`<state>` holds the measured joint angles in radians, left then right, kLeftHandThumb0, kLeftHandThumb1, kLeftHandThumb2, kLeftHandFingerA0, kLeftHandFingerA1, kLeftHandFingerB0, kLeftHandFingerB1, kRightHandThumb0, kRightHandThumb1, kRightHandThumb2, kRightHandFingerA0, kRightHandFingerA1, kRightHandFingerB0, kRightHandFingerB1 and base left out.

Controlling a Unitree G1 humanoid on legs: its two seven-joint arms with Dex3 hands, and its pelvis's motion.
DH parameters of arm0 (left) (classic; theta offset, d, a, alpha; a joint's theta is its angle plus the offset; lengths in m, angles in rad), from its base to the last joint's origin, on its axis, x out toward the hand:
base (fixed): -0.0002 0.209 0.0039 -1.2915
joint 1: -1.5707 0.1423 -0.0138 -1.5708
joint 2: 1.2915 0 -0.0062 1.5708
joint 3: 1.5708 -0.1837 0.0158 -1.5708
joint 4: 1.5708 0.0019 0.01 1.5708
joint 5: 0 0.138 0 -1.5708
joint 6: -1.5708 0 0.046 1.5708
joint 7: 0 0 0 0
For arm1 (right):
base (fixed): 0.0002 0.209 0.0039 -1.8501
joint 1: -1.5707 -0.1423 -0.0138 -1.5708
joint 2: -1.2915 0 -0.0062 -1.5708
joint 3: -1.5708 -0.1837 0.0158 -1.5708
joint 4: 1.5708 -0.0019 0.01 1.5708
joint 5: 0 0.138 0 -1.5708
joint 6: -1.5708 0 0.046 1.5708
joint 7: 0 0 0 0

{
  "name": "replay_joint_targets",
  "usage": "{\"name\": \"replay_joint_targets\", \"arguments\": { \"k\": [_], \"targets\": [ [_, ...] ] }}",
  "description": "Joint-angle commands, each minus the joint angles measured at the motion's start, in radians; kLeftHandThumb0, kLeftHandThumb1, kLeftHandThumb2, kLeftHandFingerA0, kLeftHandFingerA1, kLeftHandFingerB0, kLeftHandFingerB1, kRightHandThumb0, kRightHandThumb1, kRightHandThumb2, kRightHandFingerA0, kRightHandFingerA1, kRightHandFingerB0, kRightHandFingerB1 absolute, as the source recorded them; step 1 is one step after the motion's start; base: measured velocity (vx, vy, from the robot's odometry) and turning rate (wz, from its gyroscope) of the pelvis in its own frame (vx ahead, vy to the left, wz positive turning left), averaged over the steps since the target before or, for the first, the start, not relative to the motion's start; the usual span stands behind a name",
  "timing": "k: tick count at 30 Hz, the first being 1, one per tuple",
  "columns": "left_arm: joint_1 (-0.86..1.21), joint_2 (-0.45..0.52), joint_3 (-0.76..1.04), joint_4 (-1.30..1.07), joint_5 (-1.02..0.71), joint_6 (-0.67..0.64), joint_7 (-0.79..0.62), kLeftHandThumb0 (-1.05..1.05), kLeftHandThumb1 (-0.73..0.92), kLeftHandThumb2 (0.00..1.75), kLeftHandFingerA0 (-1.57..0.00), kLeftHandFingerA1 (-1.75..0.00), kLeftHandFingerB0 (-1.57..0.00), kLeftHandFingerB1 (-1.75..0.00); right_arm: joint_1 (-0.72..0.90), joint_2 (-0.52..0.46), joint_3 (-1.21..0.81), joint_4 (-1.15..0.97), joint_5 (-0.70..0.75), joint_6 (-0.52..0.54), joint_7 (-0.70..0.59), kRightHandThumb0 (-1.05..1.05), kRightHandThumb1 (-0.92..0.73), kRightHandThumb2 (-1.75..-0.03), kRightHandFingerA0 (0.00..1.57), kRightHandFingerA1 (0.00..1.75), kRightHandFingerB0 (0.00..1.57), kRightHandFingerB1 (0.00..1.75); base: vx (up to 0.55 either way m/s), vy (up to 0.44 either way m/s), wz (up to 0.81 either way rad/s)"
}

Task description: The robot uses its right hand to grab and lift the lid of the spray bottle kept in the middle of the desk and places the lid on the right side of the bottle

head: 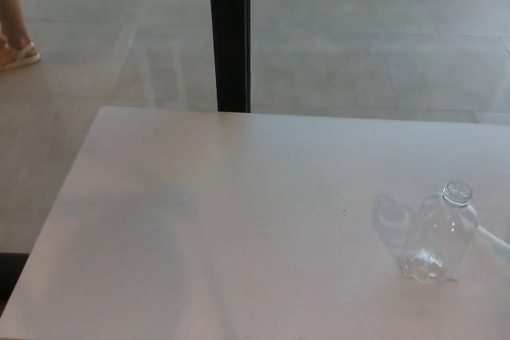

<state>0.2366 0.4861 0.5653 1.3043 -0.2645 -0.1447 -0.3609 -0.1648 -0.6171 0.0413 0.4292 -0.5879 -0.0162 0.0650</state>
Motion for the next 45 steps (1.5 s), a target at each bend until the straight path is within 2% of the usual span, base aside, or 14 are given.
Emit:
{"name": "replay_joint_targets", "arguments": {
  "k": [1, 5, 6, 7, 14, 15, 16, 17, 18, 20, 24, 33, 41, 45],
  "targets": [
    [0.002, 0.010, 0.015, 0.001, -0.024, 0.012, -0.003, -0.89, 0.92, 0.68, -0.59, -0.53, -0.43, -0.41, 0.010, -0.044, 0.006, -0.009, 0.039, -0.023, 0.051, -0.89, -0.60, -0.92, 0.00, 0.10, 0.12, 0.24, 0.00, 0.000, 0.00],
    [0.000, 0.010, 0.009, 0.002, -0.020, 0.004, 0.001, -0.88, 0.92, 0.69, -0.57, -0.51, -0.44, -0.41, 0.016, -0.080, -0.017, -0.033, 0.085, -0.026, 0.114, -0.94, -0.59, -0.95, 0.00, 0.08, 0.12, 0.14, 0.00, 0.000, 0.00],
    [0.002, 0.010, 0.008, 0.001, -0.021, 0.001, 0.000, -0.89, 0.92, 0.69, -0.56, -0.51, -0.43, -0.41, 0.018, -0.086, -0.021, -0.041, 0.094, -0.017, 0.126, -0.82, -0.65, -0.69, 0.00, 0.00, 0.00, 0.26, 0.00, 0.000, 0.00],
    [0.004, 0.009, 0.008, -0.002, -0.024, 0.000, -0.003, -0.90, 0.92, 0.69, -0.57, -0.53, -0.43, -0.41, 0.021, -0.102, -0.032, -0.049, 0.105, -0.010, 0.142, -1.01, -0.60, -0.96, 0.00, 0.04, 0.10, 0.04, 0.00, 0.000, 0.00],
    [0.013, 0.010, 0.004, -0.001, -0.022, -0.007, -0.002, -0.90, 0.92, 0.71, -0.54, -0.50, -0.41, -0.41, 0.072, -0.193, -0.151, -0.147, 0.195, 0.050, 0.245, -1.01, -0.52, -0.90, 0.00, 0.00, 0.00, 0.05, 0.00, 0.000, 0.00],
    [0.014, 0.011, 0.005, -0.003, -0.023, -0.006, -0.003, -0.87, 0.72, 1.14, -0.49, -0.60, -0.34, -0.52, 0.094, -0.217, -0.198, -0.167, 0.218, 0.041, 0.251, -1.05, -0.57, -0.95, 0.00, 0.00, 0.00, 0.00, 0.00, 0.000, 0.00],
    [0.014, 0.011, 0.005, -0.004, -0.024, -0.006, -0.003, -0.87, 0.72, 1.14, -0.49, -0.60, -0.34, -0.52, 0.104, -0.226, -0.219, -0.179, 0.227, 0.039, 0.255, -1.05, -0.57, -0.95, 0.00, 0.00, 0.00, 0.00, 0.00, 0.000, 0.00],
    [0.014, 0.012, 0.003, -0.002, -0.022, -0.008, -0.002, -0.91, 0.92, 0.68, -0.55, -0.50, -0.42, -0.41, 0.118, -0.236, -0.248, -0.192, 0.238, 0.044, 0.265, -1.05, -0.76, -0.65, 0.00, 0.00, 0.00, 0.00, 0.00, 0.000, 0.00],
    [0.011, 0.015, 0.002, -0.001, -0.021, -0.005, -0.001, -0.91, 0.92, 0.68, -0.56, -0.50, -0.42, -0.40, 0.132, -0.242, -0.282, -0.205, 0.261, 0.050, 0.275, -1.03, -0.59, -0.99, 0.00, 0.00, 0.00, 0.00, 0.00, 0.000, 0.00],
    [0.006, 0.019, -0.002, -0.004, -0.017, -0.003, 0.001, -0.89, 0.92, 0.69, -0.58, -0.51, -0.43, -0.41, 0.189, -0.242, -0.421, -0.238, 0.330, 0.059, 0.269, -1.05, -0.59, -1.00, 0.00, 0.00, 0.00, 0.01, 0.00, 0.000, 0.00],
    [0.002, 0.016, -0.005, 0.003, -0.014, -0.005, 0.000, -0.91, 0.92, 0.68, -0.59, -0.52, -0.45, -0.41, 0.253, -0.182, -0.646, -0.119, 0.392, -0.041, 0.104, -1.05, -0.63, -1.08, 0.00, 0.09, 0.00, 0.03, 0.00, 0.000, 0.00],
    [-0.005, 0.010, -0.008, -0.003, -0.014, -0.009, 0.002, -0.93, 0.92, 0.69, -0.57, -0.51, -0.42, -0.40, 0.222, 0.024, -0.923, 0.286, 0.608, -0.031, -0.049, -0.80, -0.59, -0.94, 0.02, 0.16, 0.05, 0.30, 0.00, 0.000, 0.00],
    [-0.007, 0.022, -0.007, -0.003, -0.015, -0.004, -0.009, -0.93, 0.92, 0.68, -0.57, -0.52, -0.41, -0.40, 0.153, 0.110, -1.007, 0.509, 0.677, 0.025, -0.090, -0.76, -0.54, -0.87, 0.00, 0.13, 0.03, 0.25, 0.00, 0.000, 0.00],
    [-0.022, 0.022, 0.001, 0.003, -0.022, 0.010, 0.001, -0.96, 0.90, 0.67, -0.59, -0.51, -0.43, -0.40, 0.142, 0.125, -1.046, 0.575, 0.731, 0.001, -0.019, -0.62, -0.52, -0.91, 0.00, 0.32, 0.00, 0.29, 0.00, 0.000, 0.00]
  ]
}}
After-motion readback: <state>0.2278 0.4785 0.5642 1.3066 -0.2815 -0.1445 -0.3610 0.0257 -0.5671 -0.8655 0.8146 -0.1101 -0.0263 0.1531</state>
